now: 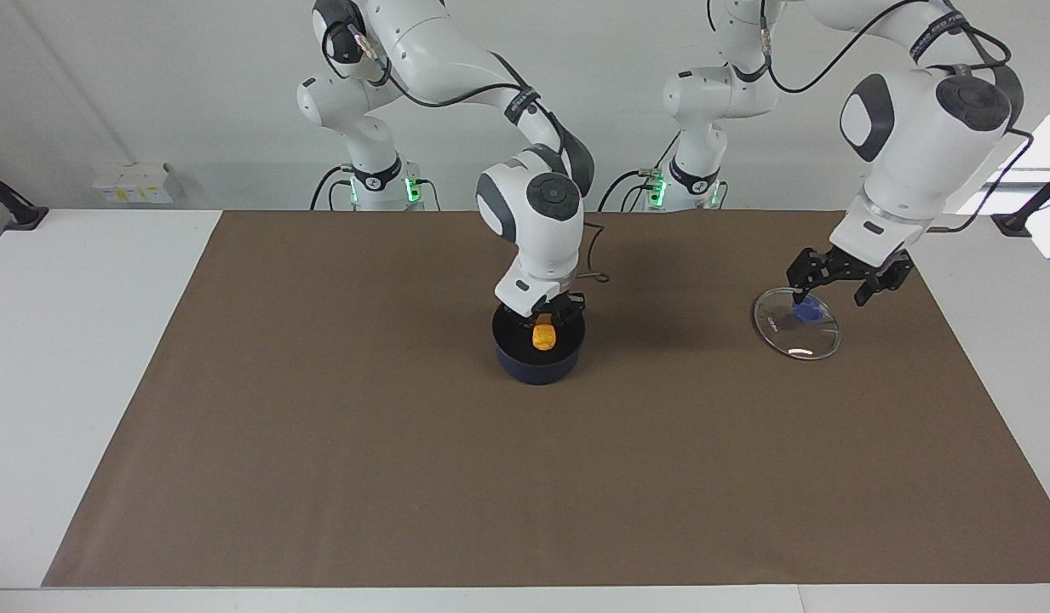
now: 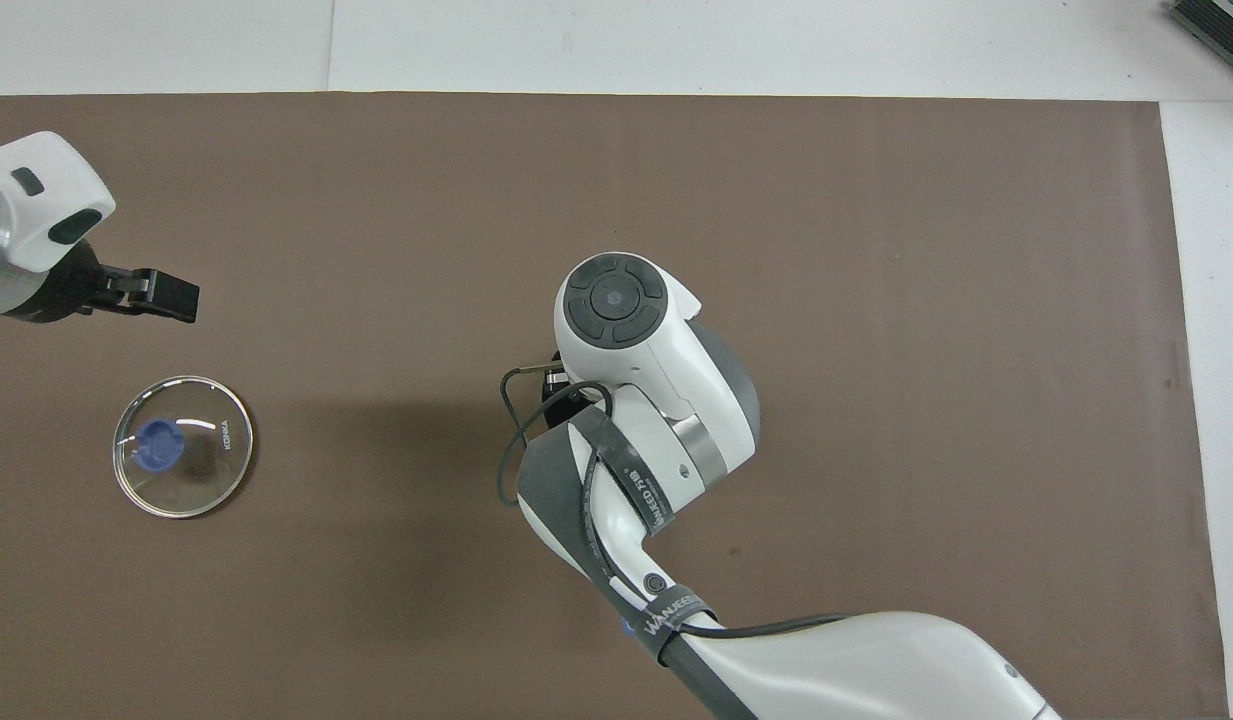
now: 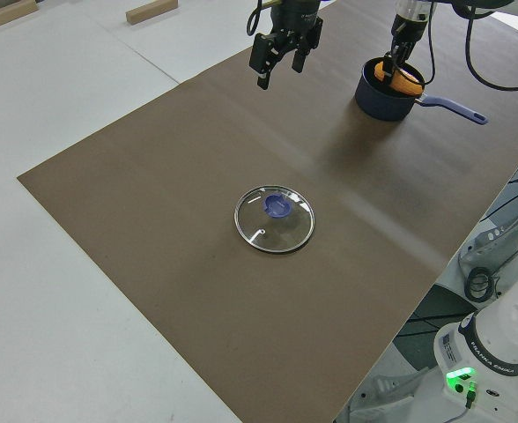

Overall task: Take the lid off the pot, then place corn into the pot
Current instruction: 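Set the lid down with the left gripper while the right gripper carries corn, then lower the corn into the pot with the right gripper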

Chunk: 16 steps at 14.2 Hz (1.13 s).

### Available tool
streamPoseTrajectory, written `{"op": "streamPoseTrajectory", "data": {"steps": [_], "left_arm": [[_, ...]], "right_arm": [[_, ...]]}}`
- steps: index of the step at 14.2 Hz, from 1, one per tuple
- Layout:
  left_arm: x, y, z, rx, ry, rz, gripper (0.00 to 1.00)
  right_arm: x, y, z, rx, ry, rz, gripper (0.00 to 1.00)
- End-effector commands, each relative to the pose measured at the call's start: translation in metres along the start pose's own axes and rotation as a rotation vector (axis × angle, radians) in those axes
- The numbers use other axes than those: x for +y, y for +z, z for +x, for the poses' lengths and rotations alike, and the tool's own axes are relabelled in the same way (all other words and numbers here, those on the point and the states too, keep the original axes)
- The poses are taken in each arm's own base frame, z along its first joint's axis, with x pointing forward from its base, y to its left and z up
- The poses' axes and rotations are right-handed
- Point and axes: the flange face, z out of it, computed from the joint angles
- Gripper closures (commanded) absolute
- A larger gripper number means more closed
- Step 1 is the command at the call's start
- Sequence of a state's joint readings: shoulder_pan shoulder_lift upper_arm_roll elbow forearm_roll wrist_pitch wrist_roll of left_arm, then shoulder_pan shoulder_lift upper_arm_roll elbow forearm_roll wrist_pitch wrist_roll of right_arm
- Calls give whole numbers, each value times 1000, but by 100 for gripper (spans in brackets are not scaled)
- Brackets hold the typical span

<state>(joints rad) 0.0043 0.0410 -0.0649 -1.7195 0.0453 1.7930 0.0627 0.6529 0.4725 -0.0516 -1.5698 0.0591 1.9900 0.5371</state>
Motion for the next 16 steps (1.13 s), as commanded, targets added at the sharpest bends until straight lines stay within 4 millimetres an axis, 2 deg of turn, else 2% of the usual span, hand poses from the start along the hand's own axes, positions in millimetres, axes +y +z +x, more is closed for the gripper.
{"op": "streamPoseTrajectory", "data": {"steps": [1,3,5,12,16], "left_arm": [[0,-25,-18,-5,-15,-8,0],[-1,-43,-31,-19,-6,-2,0],[-1,-60,-31,-54,-4,1,0],[-2,-61,-33,-62,-6,-9,0],[1,-69,-35,-46,-10,-7,0]], "right_arm": [[9,1,-14,-8,-43,18,100],[11,4,-12,8,-63,27,100],[15,5,-6,23,-57,36,100],[12,8,1,50,-41,74,100],[13,9,5,67,-32,89,100]]}}
